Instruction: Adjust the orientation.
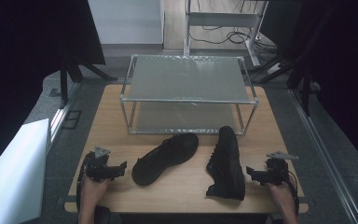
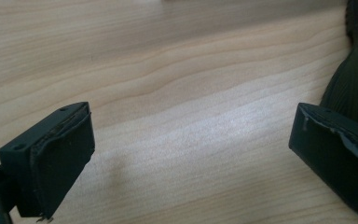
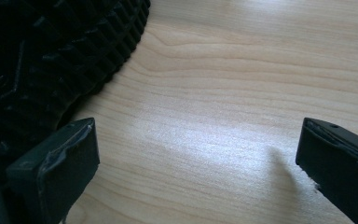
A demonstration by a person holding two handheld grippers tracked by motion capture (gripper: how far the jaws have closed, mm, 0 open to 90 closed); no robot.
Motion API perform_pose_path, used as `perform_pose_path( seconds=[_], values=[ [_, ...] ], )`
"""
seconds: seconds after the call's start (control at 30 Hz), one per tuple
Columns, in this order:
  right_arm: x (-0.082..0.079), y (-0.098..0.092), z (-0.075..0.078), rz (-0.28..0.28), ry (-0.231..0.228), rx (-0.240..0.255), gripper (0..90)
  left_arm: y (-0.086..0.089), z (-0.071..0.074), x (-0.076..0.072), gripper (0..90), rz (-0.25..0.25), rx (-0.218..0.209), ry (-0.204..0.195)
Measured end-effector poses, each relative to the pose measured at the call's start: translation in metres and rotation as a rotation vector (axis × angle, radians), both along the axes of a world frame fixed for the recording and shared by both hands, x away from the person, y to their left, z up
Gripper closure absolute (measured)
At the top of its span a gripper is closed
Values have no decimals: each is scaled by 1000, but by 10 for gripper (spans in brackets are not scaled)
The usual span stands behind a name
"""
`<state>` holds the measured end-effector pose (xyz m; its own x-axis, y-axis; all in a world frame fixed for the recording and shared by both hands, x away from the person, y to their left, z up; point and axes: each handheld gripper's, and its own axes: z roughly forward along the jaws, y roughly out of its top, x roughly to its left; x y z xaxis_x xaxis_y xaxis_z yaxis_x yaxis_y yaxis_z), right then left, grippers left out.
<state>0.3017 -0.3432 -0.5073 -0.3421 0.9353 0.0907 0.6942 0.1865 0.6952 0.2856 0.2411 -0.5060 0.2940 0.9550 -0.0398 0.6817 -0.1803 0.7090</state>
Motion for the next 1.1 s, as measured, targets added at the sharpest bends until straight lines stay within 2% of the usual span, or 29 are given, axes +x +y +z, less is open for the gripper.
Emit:
perform_pose_path(
  seconds=[0.1,0.2,0.3,0.47,0.83,1.1],
  values=[
    [1,0,-1,6,2,11,0,-2,1,0,1,-5,-5,-19],
    [0,2,-1,16,3,2,0,-4,0,1,0,-18,-15,-30],
    [0,3,-1,18,-3,0,0,-5,0,2,0,-21,-15,-28],
    [0,3,-1,19,-7,-2,0,-6,0,3,0,-15,-21,-1],
    [0,3,0,21,-11,5,0,-5,1,5,0,-6,-16,-7],
    [-1,3,1,20,-25,7,0,-7,-1,13,6,-2,-3,-8]
  ],
)
